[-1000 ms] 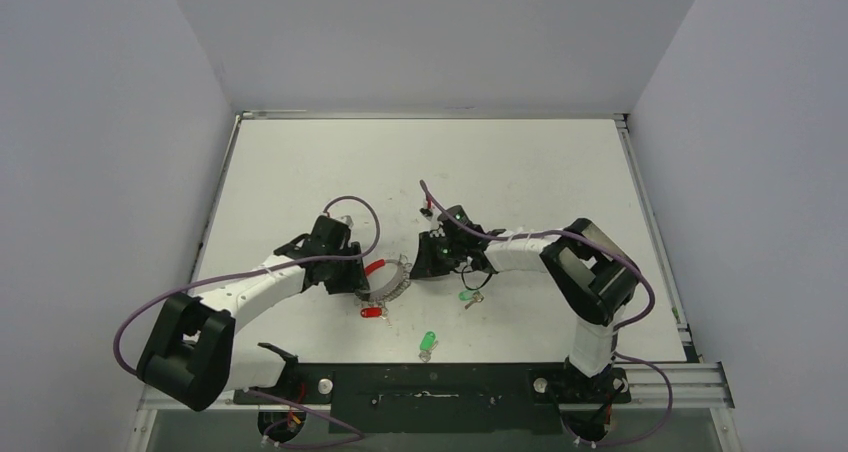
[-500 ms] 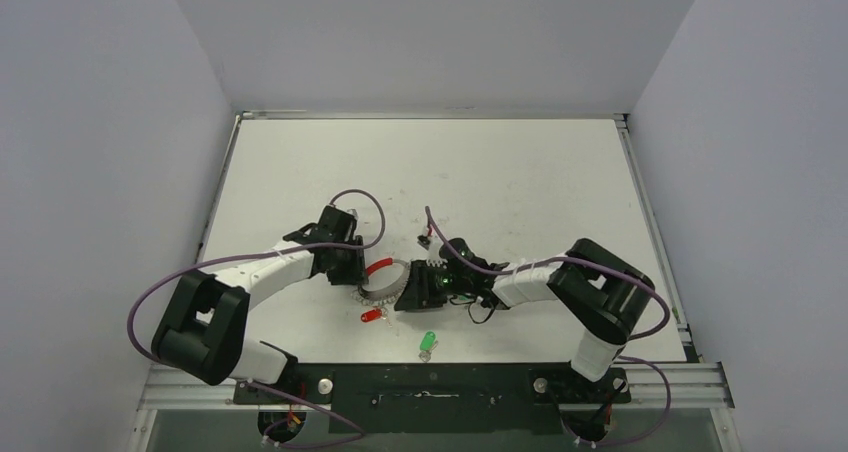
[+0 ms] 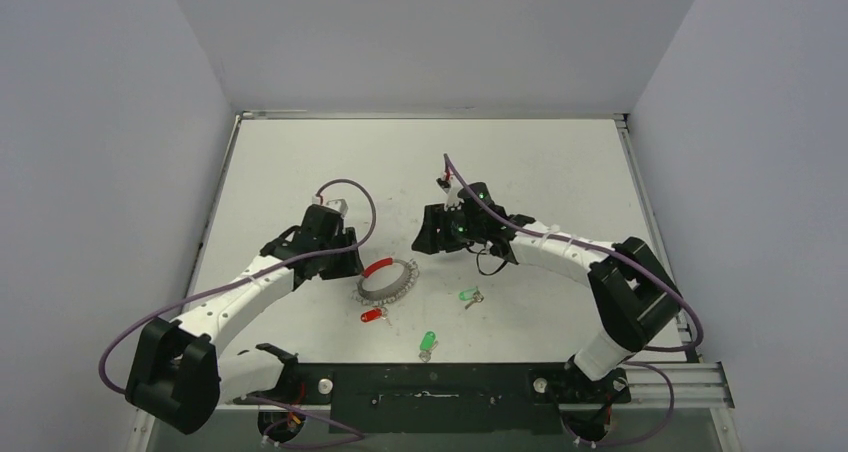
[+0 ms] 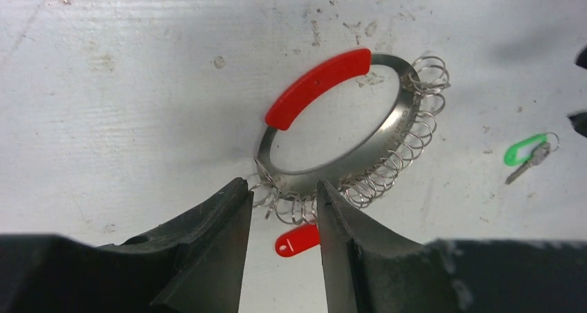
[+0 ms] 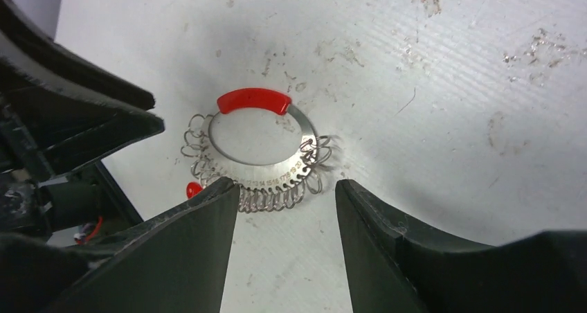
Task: Put the keys on the keyring
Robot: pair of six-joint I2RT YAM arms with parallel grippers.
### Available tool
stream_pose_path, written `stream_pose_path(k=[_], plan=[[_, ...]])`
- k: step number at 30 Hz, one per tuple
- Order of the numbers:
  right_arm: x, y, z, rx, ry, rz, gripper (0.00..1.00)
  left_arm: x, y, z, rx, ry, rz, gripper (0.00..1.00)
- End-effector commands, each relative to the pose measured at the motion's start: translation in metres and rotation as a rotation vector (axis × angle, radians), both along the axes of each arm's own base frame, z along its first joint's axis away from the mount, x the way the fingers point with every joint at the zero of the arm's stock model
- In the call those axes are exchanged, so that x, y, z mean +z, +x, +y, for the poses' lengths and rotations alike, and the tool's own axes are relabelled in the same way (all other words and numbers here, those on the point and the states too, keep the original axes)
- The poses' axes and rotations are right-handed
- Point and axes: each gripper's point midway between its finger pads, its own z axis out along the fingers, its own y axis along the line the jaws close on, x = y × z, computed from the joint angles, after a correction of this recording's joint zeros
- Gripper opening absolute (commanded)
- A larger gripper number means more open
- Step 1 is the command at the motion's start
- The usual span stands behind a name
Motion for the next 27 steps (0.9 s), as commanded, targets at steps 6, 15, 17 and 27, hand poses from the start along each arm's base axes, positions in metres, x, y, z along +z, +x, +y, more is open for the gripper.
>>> stream_pose_path(k=[6,15,17,27], plan=[[-0.032,0.012,0.01,0.091,-0.112,0.02,0.46,0.0,-0.024,-0.014,0.036,-0.158,0.027,0.38],[-0.043,0.0,0.023,0.156,-0.025,0.039,0.44,-0.032,-0.05,-0.006,0.107,-0.171,0.113,0.38],[-0.048,-0.002,0.029,0.167,0.008,0.049,0.43,-0.039,-0.052,-0.005,0.123,-0.165,0.129,0.38],[-0.063,-0.014,0.036,0.173,0.054,0.084,0.15,-0.05,-0.039,-0.002,0.131,-0.129,0.137,0.35]])
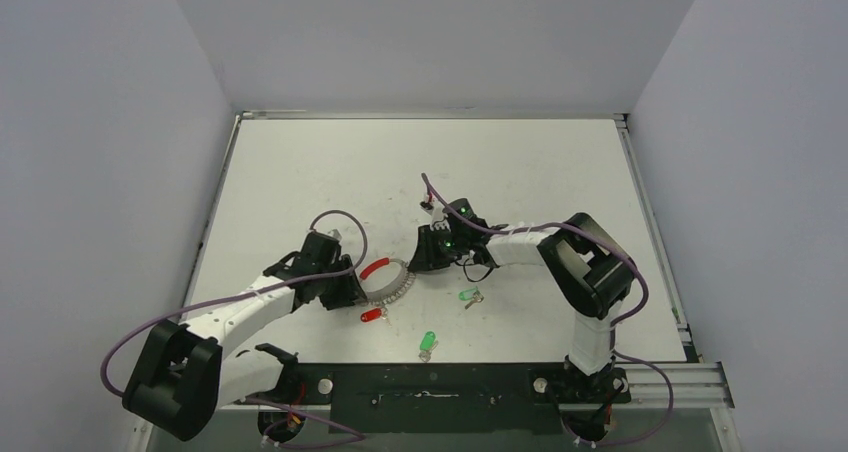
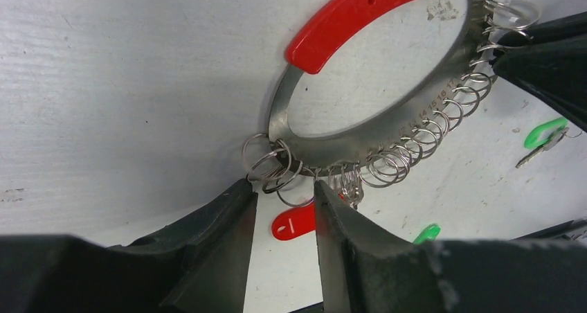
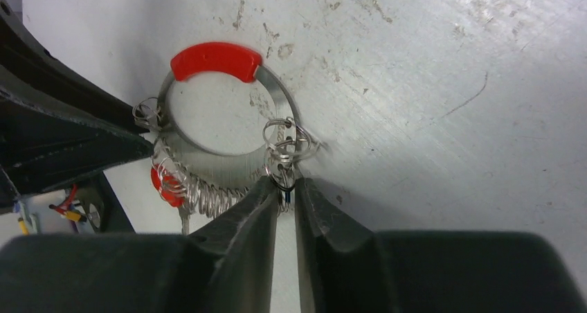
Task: Put the keys on the keyring
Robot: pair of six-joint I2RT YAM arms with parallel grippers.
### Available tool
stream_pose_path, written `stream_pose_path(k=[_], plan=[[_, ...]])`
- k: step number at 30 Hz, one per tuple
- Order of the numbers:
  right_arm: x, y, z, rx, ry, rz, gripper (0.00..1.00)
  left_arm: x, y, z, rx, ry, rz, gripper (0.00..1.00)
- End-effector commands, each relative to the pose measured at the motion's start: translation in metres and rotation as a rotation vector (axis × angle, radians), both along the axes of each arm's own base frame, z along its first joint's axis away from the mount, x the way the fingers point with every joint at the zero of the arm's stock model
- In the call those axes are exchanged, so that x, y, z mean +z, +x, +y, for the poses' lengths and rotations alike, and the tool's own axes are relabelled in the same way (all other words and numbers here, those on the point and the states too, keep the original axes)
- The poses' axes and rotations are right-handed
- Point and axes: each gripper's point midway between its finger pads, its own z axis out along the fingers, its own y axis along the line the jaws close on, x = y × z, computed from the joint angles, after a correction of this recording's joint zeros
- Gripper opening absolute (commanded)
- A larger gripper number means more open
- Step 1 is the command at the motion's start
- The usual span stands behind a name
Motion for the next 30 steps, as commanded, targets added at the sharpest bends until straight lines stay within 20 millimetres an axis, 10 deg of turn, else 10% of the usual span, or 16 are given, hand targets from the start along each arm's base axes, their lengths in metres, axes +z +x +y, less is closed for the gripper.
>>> stream_pose_path(k=[1,11,17,23,30], plan=[[0.016,-0.002,0.01,0.02,0.072,-0.042,0.1,-0.002,0.016,0.005,0.012,0.033,-0.022,0.34],[0.03,-0.054,0.007,0.021,0.097,-0.019,0.0,0.002,0.061,0.015,0.001,0.093,-0.04,0.27],[0.052,-0.08,0.029,-0.055,0.275,0.016,0.16,0.002,0.101,-0.011,-0.068,0.04,-0.039,0.23],[0.086,-0.068,0.034,-0.059,0.354,-0.029,0.39,0.024,0.125,-0.016,-0.112,0.068,-0.09,0.23],[0.081,-0.043,0.007,-0.046,0.121,-0.14,0.49,0.05,0.096,0.008,-0.07,0.124,-0.123,0.4]])
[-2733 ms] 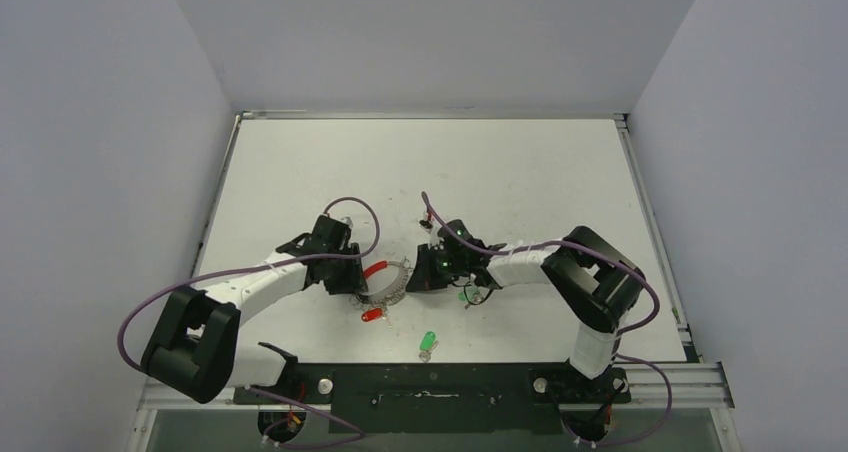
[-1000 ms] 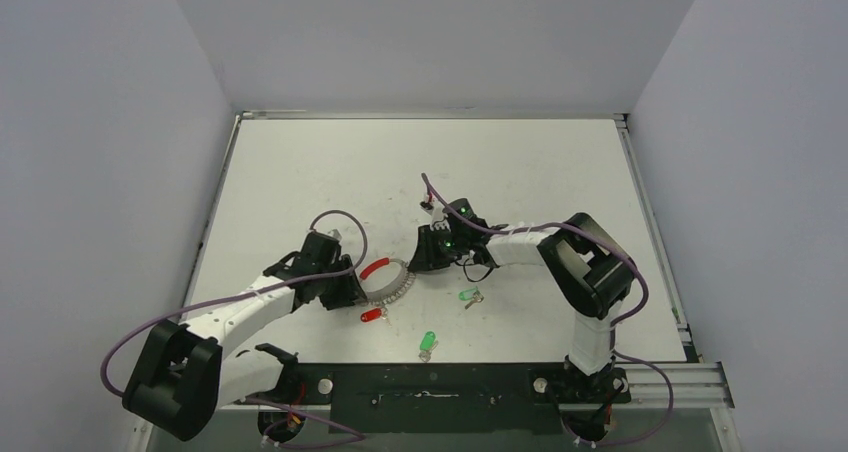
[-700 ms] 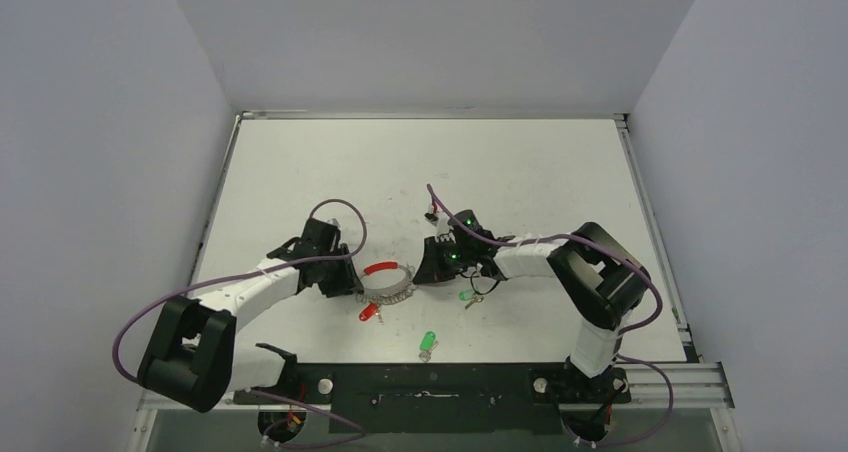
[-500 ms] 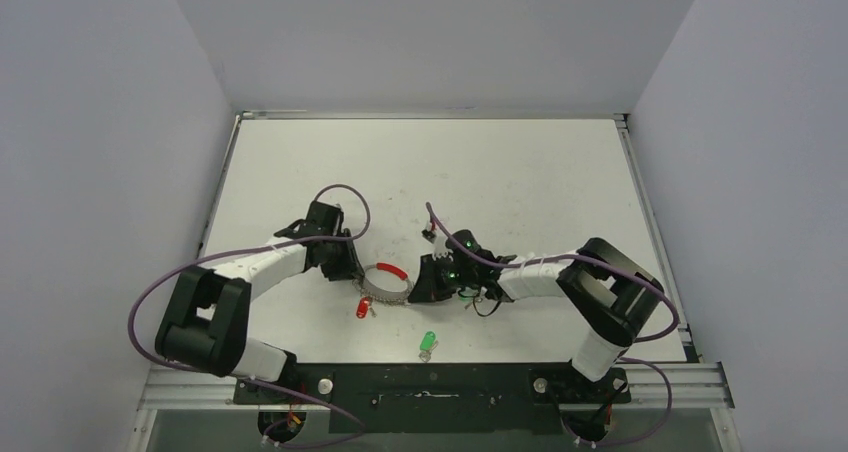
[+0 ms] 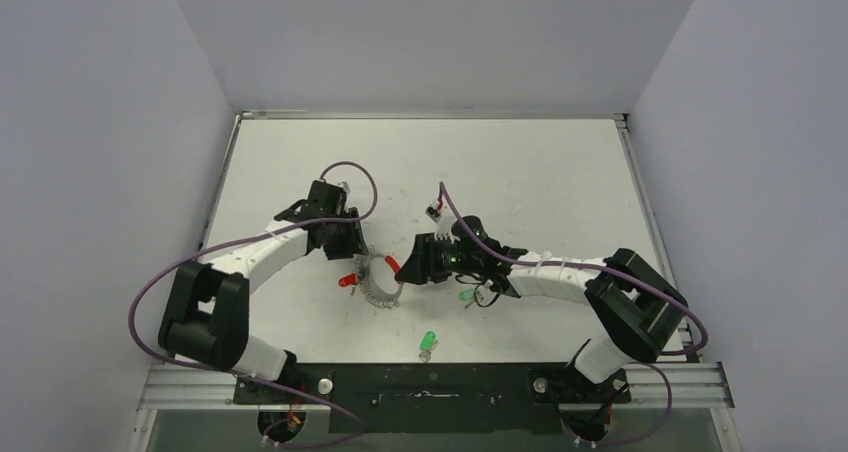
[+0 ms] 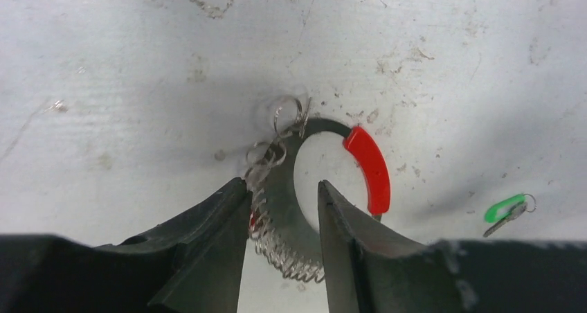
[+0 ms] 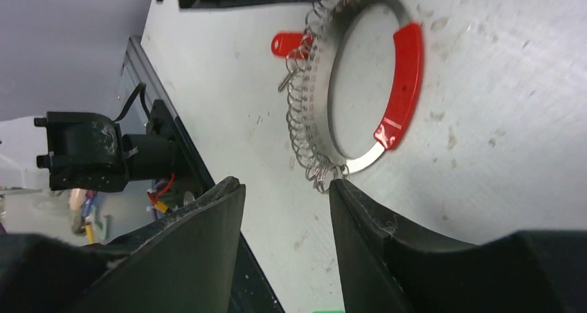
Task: Put the keys on the keyring
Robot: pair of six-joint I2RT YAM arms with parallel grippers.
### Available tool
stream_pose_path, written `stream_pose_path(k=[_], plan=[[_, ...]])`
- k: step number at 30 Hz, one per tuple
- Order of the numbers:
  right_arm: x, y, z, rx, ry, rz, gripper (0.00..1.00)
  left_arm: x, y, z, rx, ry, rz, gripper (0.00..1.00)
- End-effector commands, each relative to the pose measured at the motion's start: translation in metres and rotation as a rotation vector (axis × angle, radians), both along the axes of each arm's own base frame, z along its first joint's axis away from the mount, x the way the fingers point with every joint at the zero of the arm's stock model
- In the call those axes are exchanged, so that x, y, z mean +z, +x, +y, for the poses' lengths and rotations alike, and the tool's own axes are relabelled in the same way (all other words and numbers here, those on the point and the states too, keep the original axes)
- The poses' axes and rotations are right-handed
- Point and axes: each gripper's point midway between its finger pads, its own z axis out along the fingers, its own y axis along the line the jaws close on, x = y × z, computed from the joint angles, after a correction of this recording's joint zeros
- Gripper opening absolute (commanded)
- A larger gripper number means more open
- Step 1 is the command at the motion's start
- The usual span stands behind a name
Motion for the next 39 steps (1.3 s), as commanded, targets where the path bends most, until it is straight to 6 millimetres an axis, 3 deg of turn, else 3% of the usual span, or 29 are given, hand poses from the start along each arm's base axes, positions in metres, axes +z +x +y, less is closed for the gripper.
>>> stream_pose_path(k=[1,6,16,28,39], plan=[[0.016,0.022,-0.011,0.005,-0.112,-0.138,0.49,0.028,-0.017,0.014,0.023,0.019,-0.063,0.41],[0.002,0.018,-0.014,0.039,-0.187,-0.124,0.49,0.026,-0.049,0.018,0.071,-0.023,-0.035,0.45],[-0.002,-0.003,-0.004,0.088,-0.292,-0.169,0.47,0.015,-0.09,0.002,0.072,-0.183,-0.013,0.44],[0.0,-0.009,0.013,0.109,-0.407,-0.256,0.34,0.002,-0.104,-0.018,0.035,-0.193,-0.007,0.44],[-0.022,0.002,0.013,0.077,-0.534,-0.253,0.3,-0.003,-0.109,-0.019,0.02,-0.16,-0.008,0.44]])
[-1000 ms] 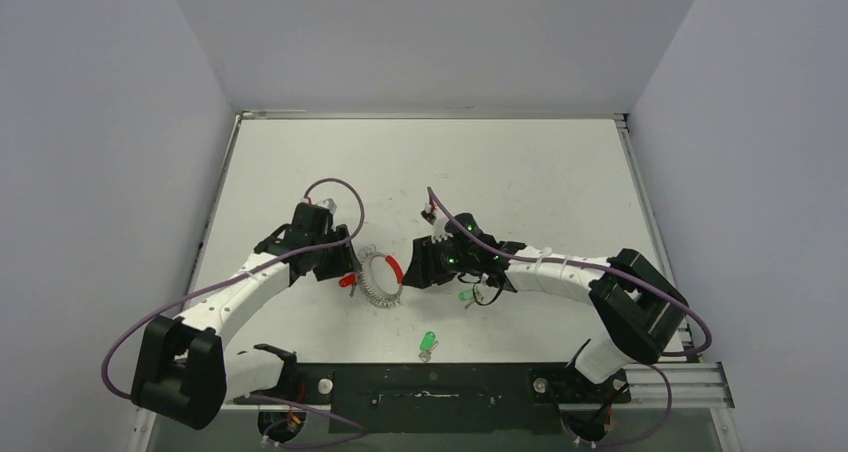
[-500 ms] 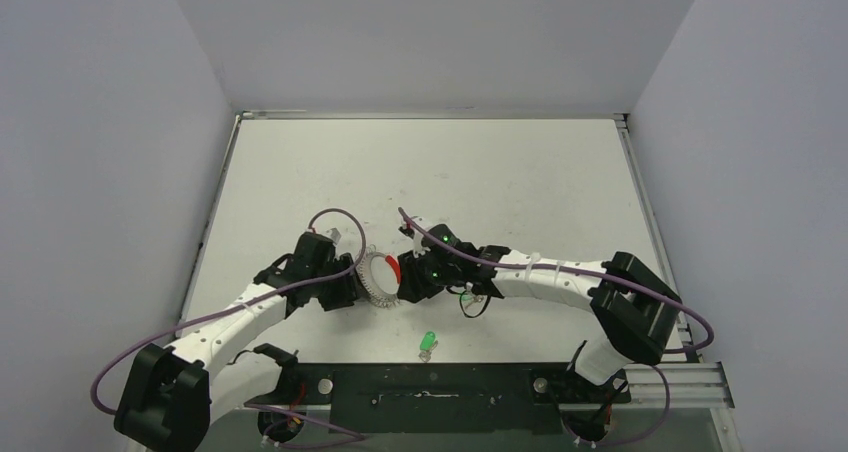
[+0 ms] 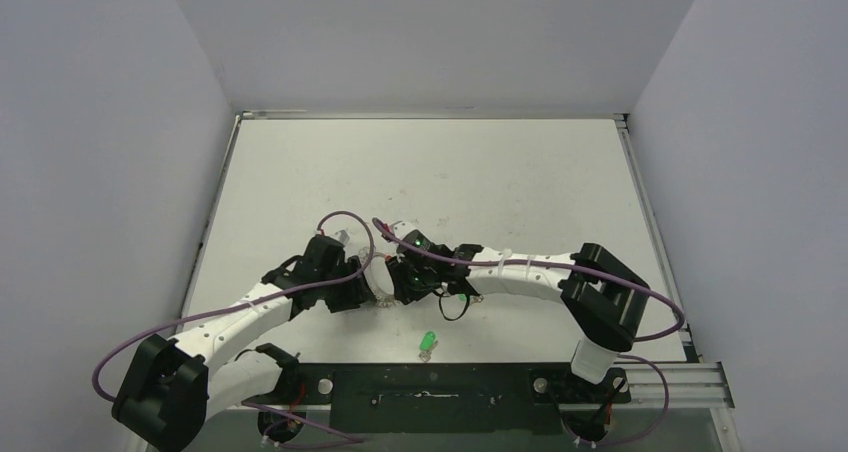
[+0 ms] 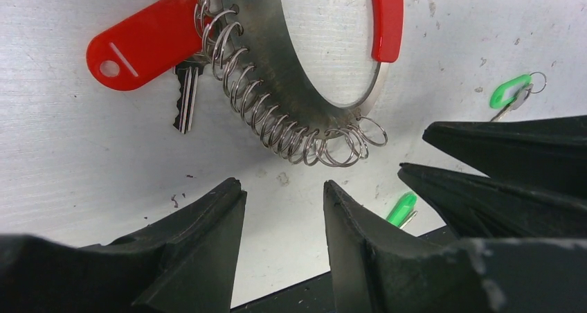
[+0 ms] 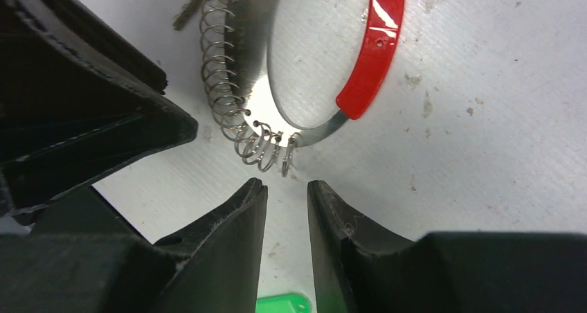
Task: Put the keys on the keyring
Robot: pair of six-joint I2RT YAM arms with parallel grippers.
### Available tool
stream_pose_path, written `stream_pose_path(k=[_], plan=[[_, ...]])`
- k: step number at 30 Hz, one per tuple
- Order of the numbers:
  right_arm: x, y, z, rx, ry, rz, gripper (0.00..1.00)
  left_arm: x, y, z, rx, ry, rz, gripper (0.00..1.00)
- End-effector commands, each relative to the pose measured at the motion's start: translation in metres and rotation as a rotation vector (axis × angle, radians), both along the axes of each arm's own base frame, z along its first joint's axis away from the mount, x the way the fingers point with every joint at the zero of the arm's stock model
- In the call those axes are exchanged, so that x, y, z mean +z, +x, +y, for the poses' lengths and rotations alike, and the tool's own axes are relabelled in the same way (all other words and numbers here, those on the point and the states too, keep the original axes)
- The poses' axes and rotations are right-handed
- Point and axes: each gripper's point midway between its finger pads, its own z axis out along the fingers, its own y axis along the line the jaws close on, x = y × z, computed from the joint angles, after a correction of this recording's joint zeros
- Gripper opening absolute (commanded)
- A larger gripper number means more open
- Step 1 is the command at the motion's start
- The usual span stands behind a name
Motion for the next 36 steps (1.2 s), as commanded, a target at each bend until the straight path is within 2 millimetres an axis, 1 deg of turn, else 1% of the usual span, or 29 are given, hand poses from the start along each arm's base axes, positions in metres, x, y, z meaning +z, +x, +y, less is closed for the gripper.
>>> stream_pose_path(k=[1,6,12,14,16,17,19,27,32,36], plan=[[0.006,0.012,0.005,-0.02,-0.012,-0.042,0.3,0.002,0.007,-0.002,0.011,-0.002,-0.039,0.44],[-0.005,0.007,0.012,0.003,-0.007,-0.009,0.3,0.0,0.007,-0.001,0.013,0.003,-0.036,0.44],[-0.009,0.006,0.015,0.014,-0.004,0.002,0.26,-0.004,0.005,0.002,0.015,0.014,-0.027,0.44],[-0.01,0.006,0.015,0.014,-0.004,0.001,0.21,-0.006,0.004,0.002,0.015,0.017,-0.025,0.43],[-0.01,0.007,0.015,0.016,-0.005,-0.002,0.14,-0.006,0.004,0.002,0.016,0.018,-0.024,0.43],[-0.01,0.007,0.015,0.02,-0.006,-0.003,0.09,-0.006,0.004,0.002,0.016,0.018,-0.025,0.43],[-0.007,0.007,0.016,0.029,-0.001,-0.01,0.0,-0.006,0.004,0.003,0.015,0.019,-0.026,0.43],[0.012,0.01,0.012,0.05,0.053,-0.07,0.0,-0.001,0.006,0.002,0.009,0.014,-0.047,0.43],[0.033,0.015,0.013,0.055,0.113,-0.132,0.0,0.007,0.01,-0.001,-0.004,-0.004,-0.081,0.43],[0.047,0.018,0.009,0.037,0.157,-0.187,0.0,0.015,0.013,-0.005,-0.013,-0.032,-0.109,0.43]])
